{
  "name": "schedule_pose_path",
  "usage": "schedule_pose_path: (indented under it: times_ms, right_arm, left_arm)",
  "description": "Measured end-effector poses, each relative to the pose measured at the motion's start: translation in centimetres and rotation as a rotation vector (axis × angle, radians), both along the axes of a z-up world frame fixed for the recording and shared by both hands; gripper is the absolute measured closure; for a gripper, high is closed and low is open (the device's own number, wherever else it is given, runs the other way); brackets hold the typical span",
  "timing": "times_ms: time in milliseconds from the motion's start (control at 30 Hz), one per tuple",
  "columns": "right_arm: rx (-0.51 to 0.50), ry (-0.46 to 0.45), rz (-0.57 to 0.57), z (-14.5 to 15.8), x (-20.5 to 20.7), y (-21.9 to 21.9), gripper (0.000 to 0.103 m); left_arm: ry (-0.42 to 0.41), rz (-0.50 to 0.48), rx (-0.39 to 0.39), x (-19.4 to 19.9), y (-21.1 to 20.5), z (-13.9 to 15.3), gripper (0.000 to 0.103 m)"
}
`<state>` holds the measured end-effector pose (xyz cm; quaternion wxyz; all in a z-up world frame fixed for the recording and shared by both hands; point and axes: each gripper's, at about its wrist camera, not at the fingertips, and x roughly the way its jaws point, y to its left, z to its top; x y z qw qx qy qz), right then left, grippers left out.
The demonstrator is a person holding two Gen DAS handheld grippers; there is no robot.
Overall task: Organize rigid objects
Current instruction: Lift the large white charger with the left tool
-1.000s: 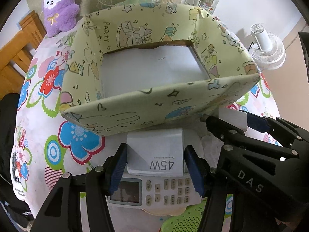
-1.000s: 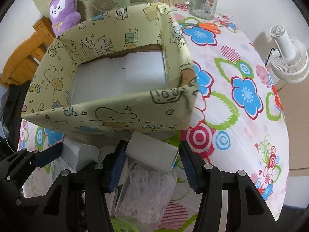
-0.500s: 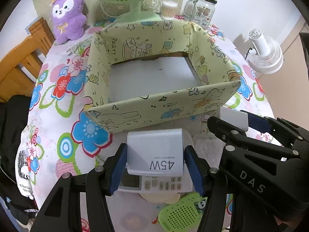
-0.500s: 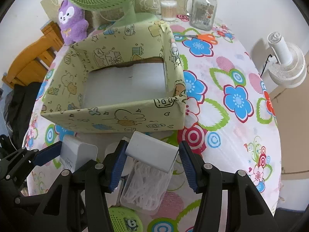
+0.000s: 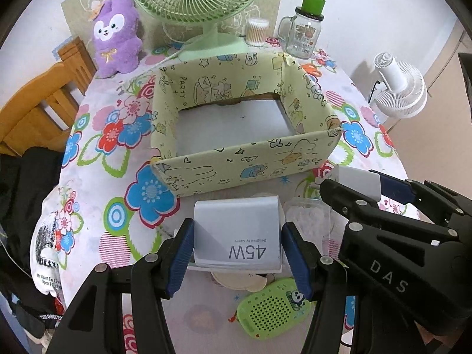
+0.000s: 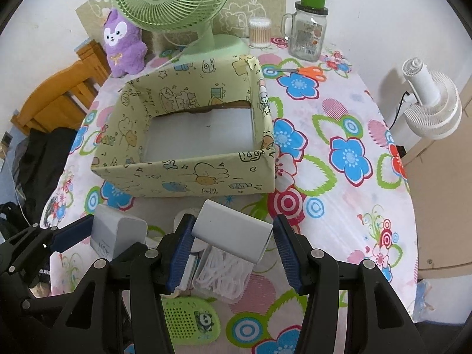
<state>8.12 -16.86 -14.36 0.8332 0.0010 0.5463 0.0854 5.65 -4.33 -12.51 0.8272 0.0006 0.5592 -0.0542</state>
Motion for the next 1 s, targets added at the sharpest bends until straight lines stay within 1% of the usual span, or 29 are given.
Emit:
schedule_pose_path:
  times_ms: [567,1000]
  right_arm:
    - [0.023,-0.049,0.021,4.1,-2.0,0.1,0.046]
    - [0.012,-0.096,0.024,6.9,-2.3,0.1,0.046]
  left_arm:
    - [-0.059,0.027,0.026,-2.0,0.4,3.9,0.042]
    - [-0.095,0.046,0.014,-2.3,0.6,6.2,0.042]
